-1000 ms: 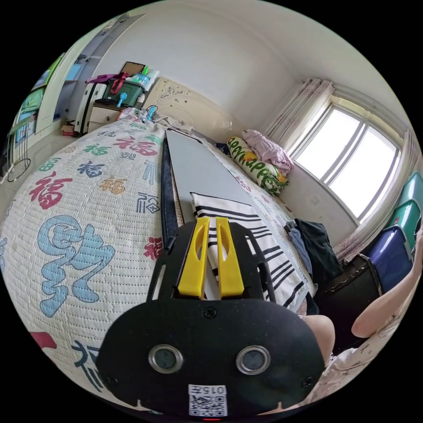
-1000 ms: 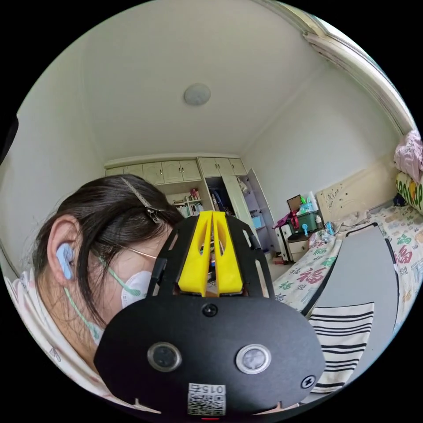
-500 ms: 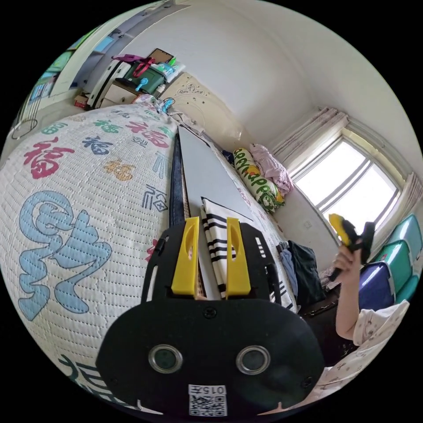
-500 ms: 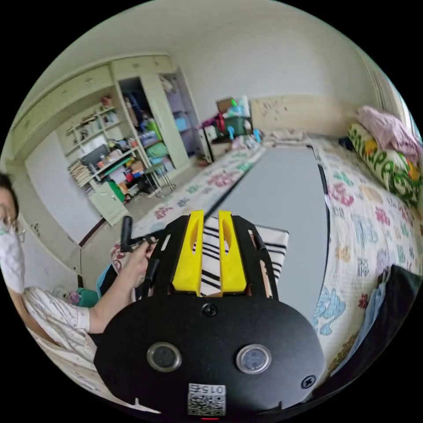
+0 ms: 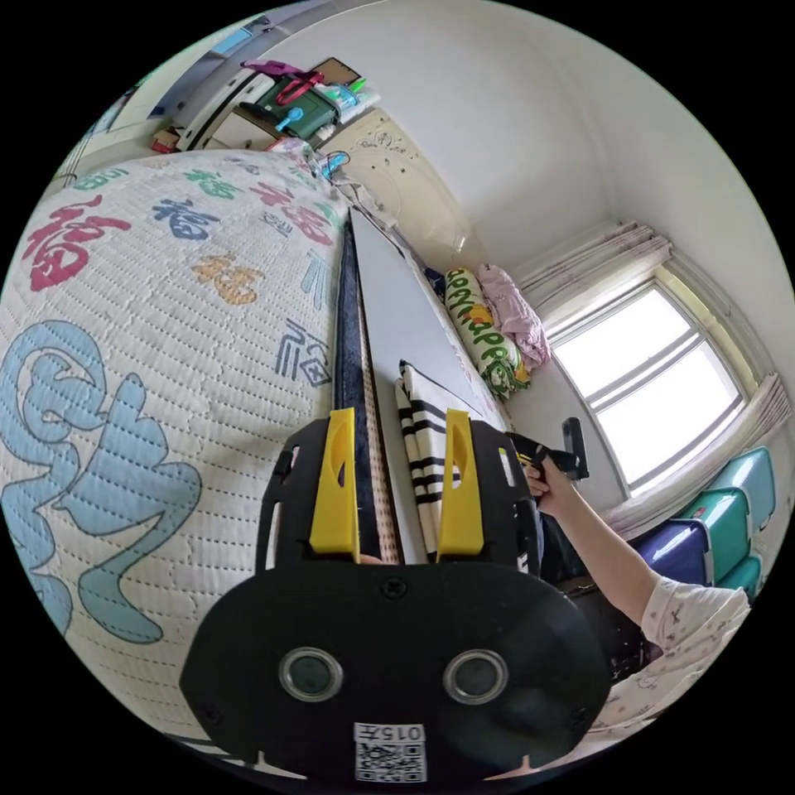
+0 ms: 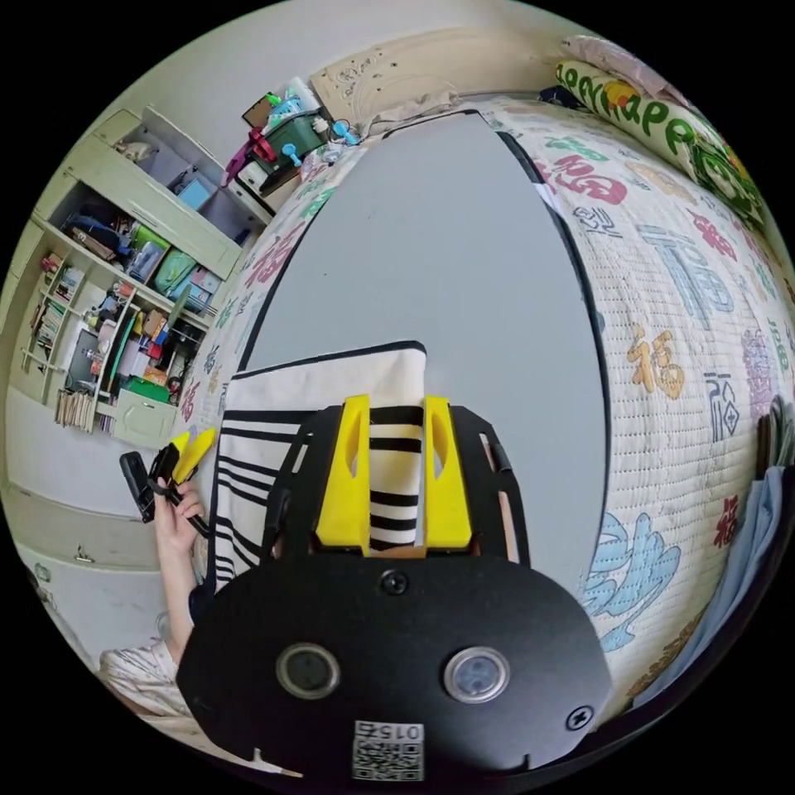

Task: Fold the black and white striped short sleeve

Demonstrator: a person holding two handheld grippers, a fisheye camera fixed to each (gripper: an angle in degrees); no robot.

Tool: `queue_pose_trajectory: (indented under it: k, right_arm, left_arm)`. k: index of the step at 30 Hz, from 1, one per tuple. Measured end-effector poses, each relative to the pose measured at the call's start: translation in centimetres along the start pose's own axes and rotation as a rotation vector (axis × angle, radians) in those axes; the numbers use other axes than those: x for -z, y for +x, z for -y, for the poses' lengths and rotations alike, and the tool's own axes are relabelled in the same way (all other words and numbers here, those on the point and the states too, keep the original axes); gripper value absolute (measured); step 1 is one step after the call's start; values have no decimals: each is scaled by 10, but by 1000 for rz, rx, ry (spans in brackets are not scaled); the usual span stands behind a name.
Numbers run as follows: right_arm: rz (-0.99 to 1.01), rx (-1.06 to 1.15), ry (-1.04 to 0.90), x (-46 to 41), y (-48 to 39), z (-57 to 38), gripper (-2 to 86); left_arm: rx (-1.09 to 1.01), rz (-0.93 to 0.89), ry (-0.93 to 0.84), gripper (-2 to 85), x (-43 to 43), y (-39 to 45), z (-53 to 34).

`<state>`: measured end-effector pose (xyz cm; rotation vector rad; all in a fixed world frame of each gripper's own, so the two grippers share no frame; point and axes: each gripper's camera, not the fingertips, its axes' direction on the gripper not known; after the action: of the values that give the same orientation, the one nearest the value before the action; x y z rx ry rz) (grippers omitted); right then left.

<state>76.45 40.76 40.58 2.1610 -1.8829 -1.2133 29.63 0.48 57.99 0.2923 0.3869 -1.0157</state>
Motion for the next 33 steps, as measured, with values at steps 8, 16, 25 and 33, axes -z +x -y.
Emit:
queue_pose_trajectory:
  k: [8, 16, 25, 33]
  right_arm:
    - [-97, 116, -10, -47, -69, 50, 65]
    - [-96, 225, -47, -98, -150, 78, 64]
    - [-7, 262, -85, -112, -181, 55, 46]
    - [235, 363, 208, 55, -159, -83, 38]
  left_arm:
    - [107, -40, 88, 184, 33, -43, 17]
    - [234, -166, 90, 193, 35, -99, 36]
    - [306, -165, 97, 60, 75, -106, 76]
    - [-55, -199, 216, 22, 187, 28, 139]
